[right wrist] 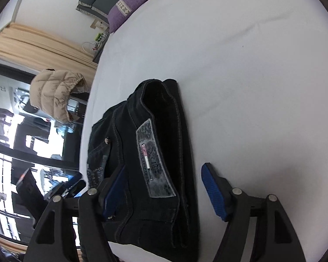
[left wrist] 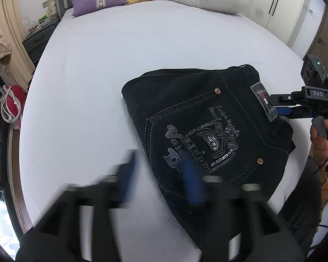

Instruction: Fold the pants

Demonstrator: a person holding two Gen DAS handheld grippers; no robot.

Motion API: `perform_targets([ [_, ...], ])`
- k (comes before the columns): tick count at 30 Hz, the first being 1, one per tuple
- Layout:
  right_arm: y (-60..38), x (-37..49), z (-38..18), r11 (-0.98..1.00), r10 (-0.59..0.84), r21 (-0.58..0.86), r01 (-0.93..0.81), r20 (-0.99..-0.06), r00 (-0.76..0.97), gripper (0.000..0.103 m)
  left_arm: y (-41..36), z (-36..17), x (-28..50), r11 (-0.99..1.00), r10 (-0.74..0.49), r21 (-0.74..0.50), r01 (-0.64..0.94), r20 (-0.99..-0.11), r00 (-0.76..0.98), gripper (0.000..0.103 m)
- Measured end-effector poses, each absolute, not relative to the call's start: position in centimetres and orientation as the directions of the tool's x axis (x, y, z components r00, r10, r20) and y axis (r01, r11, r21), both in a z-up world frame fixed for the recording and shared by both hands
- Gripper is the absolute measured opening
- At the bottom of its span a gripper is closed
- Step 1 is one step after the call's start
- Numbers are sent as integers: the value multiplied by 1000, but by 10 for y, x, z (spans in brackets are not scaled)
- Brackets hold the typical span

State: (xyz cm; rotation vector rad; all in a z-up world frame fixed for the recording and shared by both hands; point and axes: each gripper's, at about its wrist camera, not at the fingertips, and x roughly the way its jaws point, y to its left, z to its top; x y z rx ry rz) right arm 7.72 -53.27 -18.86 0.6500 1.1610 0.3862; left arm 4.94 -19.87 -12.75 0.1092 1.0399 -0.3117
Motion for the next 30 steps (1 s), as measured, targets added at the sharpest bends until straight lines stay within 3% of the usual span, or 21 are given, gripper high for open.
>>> perform_targets([
  [1,-536,76,-188,767,585,640,44,-726,363,73,-198,-127,49,950,-208,-62,305,-855,475,75],
  [3,-537,77,-187,776,578,629,38,-734,357,75,-195,-128,51,949,-224,-80,306,-854,469,75],
  [9,-527,86,-194,765,611,643,15,-734,298,81,-176,-164,70,912,-401,-340,230,-860,316,75],
  [13,-514,92,-199,774,613,634,3,-750,250,65,-168,-179,78,872,-489,-455,179,-824,285,73],
  [16,-515,94,-202,777,605,629,31,-759,242,46,-167,-185,88,840,-542,-518,160,-802,251,54],
  [21,-515,87,-199,798,574,601,46,-780,249,35,-177,-185,98,838,-545,-519,166,-810,216,41],
  [25,-501,81,-182,847,509,531,5,-815,278,23,-175,-179,97,820,-573,-549,163,-783,244,21],
  [30,-484,76,-150,865,484,500,-42,-809,333,20,-167,-163,98,802,-596,-572,173,-754,274,16],
])
